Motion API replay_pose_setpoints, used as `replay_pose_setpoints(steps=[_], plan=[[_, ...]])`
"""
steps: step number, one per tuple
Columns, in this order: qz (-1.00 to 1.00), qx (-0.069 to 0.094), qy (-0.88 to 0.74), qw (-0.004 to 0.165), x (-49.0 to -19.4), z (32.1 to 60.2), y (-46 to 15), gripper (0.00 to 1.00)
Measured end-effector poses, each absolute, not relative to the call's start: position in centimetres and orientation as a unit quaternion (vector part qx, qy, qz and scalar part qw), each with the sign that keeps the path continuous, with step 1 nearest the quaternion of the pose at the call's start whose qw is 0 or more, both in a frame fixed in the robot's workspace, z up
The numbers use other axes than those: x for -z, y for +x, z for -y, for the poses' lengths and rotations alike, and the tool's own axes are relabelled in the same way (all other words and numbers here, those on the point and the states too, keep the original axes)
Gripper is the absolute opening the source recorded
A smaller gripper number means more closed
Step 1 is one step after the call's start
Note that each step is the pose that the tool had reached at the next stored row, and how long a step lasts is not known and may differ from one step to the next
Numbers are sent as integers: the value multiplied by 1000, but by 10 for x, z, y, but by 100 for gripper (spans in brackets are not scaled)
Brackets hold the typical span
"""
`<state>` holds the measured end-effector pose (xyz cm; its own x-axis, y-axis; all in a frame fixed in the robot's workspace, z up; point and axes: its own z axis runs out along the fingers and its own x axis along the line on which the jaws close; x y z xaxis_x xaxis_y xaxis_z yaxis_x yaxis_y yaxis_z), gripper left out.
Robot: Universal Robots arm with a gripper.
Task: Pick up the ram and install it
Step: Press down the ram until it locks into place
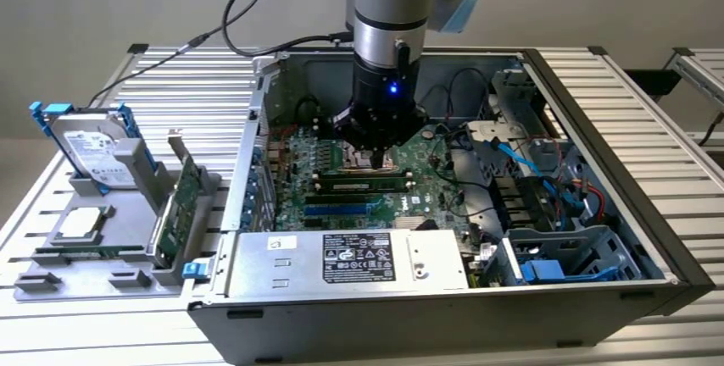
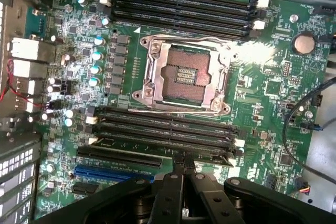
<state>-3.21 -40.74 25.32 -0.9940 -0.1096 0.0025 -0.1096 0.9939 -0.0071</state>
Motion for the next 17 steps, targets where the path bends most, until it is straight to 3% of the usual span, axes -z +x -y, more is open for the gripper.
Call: replay_pose_setpoints(steps=[17], plan=[[1000, -3, 8, 1, -253, 410, -42, 11]])
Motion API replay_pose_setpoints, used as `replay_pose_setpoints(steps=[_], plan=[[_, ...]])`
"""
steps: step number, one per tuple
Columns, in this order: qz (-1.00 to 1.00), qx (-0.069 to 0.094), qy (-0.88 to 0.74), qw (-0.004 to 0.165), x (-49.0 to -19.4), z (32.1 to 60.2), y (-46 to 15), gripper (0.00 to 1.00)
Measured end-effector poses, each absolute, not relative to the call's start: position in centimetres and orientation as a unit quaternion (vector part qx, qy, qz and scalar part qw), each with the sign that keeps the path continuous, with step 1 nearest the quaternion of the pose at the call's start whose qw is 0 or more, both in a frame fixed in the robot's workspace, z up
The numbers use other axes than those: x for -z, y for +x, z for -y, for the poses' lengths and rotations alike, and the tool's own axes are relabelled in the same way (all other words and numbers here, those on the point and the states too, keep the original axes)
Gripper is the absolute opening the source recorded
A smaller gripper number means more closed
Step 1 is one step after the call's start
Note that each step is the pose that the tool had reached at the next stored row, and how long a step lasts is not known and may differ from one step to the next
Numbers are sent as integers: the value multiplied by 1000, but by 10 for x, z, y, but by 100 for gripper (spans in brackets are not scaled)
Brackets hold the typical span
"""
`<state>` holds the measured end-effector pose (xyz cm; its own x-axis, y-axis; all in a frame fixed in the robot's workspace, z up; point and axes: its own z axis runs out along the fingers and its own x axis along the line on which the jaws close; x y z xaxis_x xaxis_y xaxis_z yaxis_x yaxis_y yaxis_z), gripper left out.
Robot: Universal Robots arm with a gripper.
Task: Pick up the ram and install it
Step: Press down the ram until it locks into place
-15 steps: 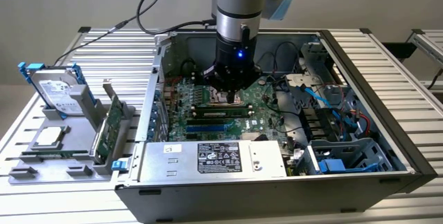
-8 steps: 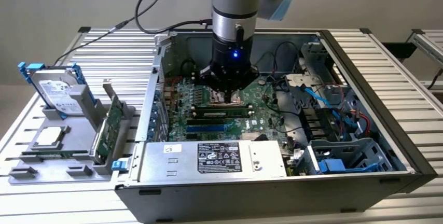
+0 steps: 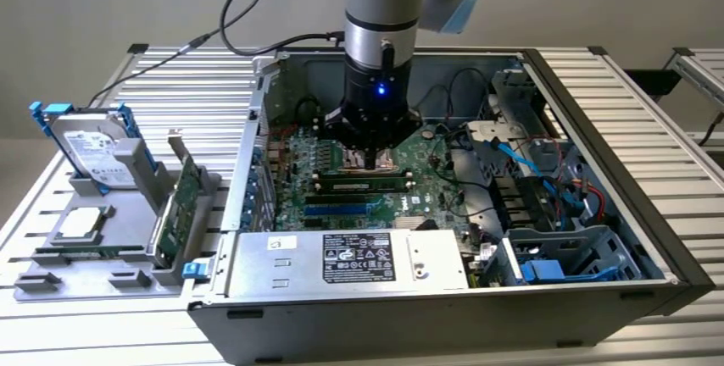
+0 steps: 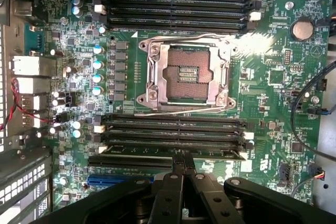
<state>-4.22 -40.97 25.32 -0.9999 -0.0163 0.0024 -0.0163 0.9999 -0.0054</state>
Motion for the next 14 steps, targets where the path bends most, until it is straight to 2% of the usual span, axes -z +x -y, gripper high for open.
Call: replay_pose_setpoints(steps=[14], plan=[[1000, -3, -3, 1, -253, 414, -44, 11]])
